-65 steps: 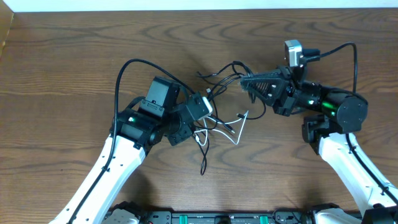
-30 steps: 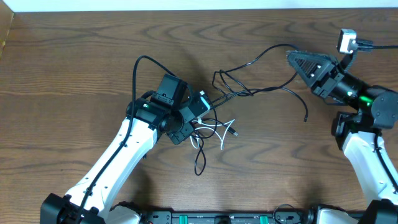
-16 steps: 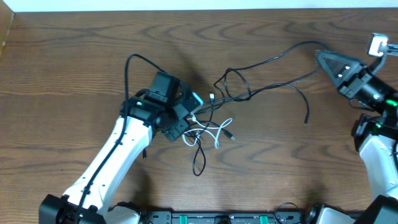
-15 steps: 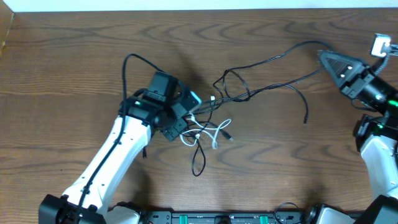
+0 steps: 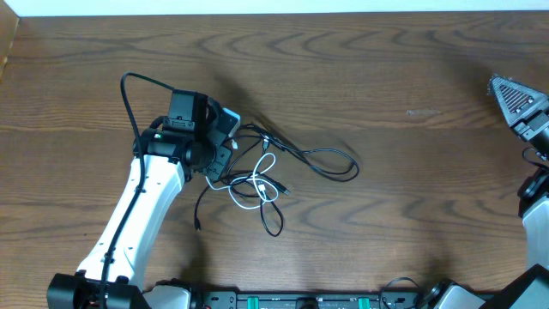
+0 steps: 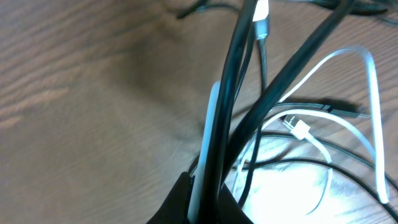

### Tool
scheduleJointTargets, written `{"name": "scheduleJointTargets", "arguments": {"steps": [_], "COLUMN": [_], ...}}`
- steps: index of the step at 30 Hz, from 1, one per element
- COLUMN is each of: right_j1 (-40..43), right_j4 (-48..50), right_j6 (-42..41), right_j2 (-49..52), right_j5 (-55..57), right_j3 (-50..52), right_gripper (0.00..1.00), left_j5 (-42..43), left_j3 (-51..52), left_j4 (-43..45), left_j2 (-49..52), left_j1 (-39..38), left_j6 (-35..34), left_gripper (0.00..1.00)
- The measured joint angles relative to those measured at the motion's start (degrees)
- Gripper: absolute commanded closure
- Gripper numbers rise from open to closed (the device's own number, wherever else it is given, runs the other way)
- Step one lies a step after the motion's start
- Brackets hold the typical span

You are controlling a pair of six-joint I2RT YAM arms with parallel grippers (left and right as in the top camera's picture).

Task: Untangle cables

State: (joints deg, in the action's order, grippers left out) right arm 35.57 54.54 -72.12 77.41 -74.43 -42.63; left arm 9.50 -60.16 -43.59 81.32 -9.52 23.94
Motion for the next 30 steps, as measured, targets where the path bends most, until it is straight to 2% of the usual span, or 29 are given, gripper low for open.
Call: {"name": "scheduleJointTargets", "arguments": {"steps": [5, 9, 12, 15, 17, 22, 25, 26, 30], "right_j1": [-0.24, -2.32, -5.18, -8.72, -11.15, -17.88, -21.73, -23.34, -28.46], "right_j4": [-2.38, -3.76, -4.20, -4.11, -4.31, -4.31, -4.28, -4.37, -4.79], "right_j6": [2.73, 4.48, 5.60, 6.47, 7.02, 8.26, 8.79, 8.79, 9.68], "right_j2": [0.00, 0.00, 0.00, 0.00, 0.00, 0.00, 0.00, 0.00, 0.00], "right_j5": [-1.25, -2.12, -2.56, -2.97, -3.10, -3.26, -3.23, -3.30, -3.08], "right_j3": [0.00, 0.00, 0.00, 0.00, 0.00, 0.00, 0.00, 0.00, 0.00], "right_gripper": [0.99, 0.96, 0.80, 0.55, 0.44, 0.28, 0.19, 0.11, 0.02], "left_j5": [6.91, 16.76, 26.23, 35.56, 41.53, 54.36, 59.82, 61.35, 65.79], "left_j3": [0.46, 0.57, 0.66, 0.72, 0.79, 0.85, 0.87, 0.87, 0.90], "left_j4": [4.48, 10.47, 16.15, 21.68, 25.51, 33.81, 37.03, 37.90, 40.89], "left_j2": [0.00, 0.00, 0.00, 0.00, 0.00, 0.00, 0.00, 0.00, 0.00], "left_j1": [0.00, 0.00, 0.00, -0.02, -0.02, 0.00, -0.02, 0.00, -0.02], "left_j6": [-0.15, -0.17, -0.22, -0.20, -0.17, -0.20, -0.22, -0.22, -0.31], "left_gripper": [0.93, 0.93, 0.93, 0.93, 0.93, 0.92, 0.93, 0.93, 0.93]}}
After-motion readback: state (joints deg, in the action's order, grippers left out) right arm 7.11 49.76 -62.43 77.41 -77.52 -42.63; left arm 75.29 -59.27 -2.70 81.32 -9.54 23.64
